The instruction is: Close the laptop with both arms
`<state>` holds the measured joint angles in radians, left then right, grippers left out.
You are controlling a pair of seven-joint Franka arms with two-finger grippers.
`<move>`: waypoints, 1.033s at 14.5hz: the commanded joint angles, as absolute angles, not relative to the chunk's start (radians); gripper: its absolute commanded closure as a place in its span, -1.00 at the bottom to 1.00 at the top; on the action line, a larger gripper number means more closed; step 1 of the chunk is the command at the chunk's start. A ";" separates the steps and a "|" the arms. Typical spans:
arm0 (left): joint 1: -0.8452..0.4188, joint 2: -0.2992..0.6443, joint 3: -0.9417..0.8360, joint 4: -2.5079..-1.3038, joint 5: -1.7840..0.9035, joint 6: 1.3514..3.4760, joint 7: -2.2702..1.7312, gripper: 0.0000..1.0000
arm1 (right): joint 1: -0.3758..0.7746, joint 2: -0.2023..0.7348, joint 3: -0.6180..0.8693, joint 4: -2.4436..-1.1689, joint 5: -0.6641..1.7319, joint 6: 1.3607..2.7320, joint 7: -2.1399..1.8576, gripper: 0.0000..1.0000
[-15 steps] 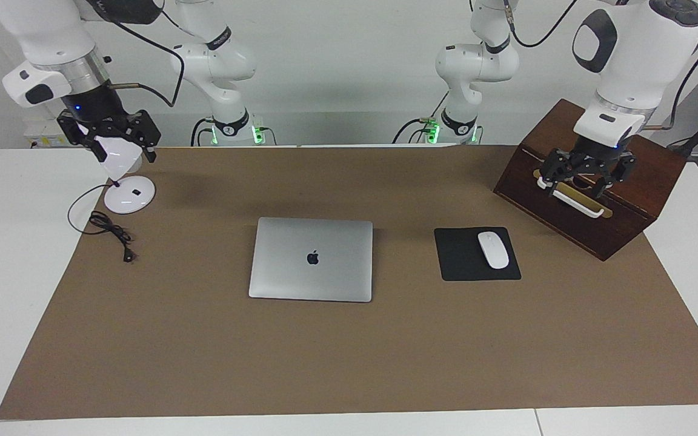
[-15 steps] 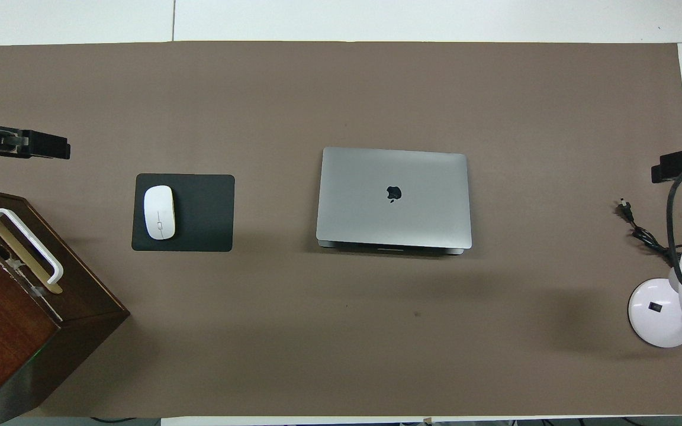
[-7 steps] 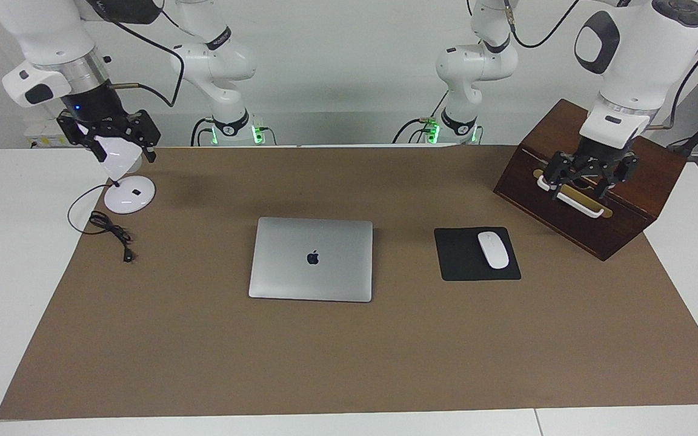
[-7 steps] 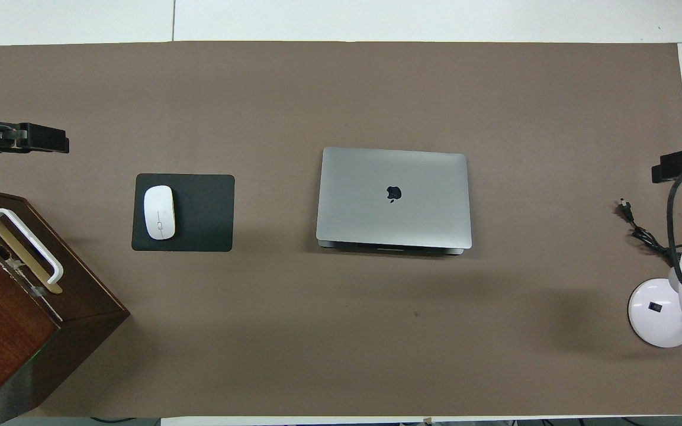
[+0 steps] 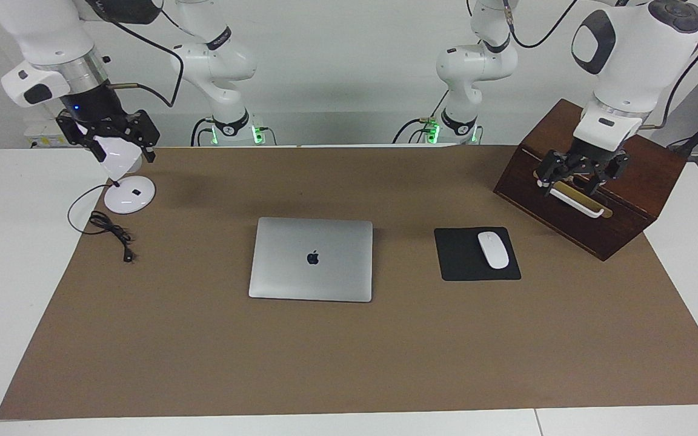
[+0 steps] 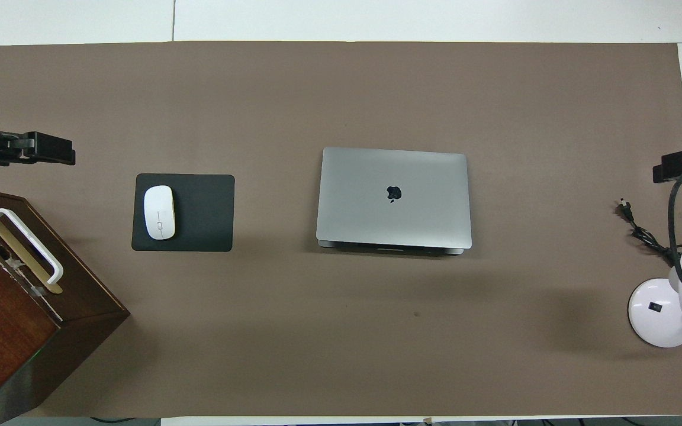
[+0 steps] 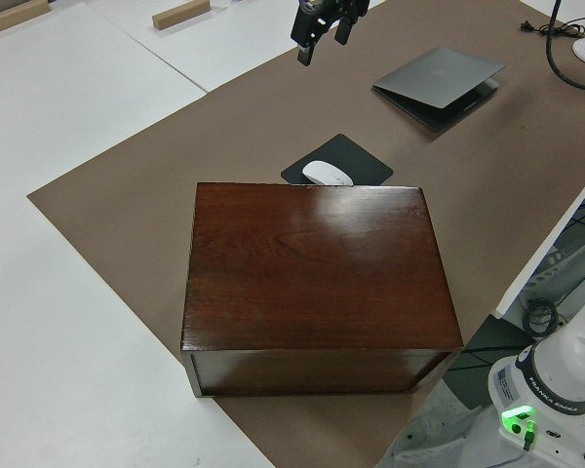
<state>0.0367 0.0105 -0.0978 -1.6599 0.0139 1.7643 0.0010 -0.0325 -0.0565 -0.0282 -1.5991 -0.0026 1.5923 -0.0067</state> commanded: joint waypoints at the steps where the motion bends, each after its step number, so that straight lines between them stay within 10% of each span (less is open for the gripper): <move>1: 0.051 0.031 -0.110 -1.609 0.014 1.712 -0.011 -1.00 | -0.044 -0.071 -0.023 -1.606 -0.011 1.582 -0.035 -1.00; 15: 0.063 0.025 -0.110 -1.621 0.017 1.703 -0.002 -1.00 | -0.044 -0.071 -0.023 -1.606 -0.009 1.582 -0.035 -1.00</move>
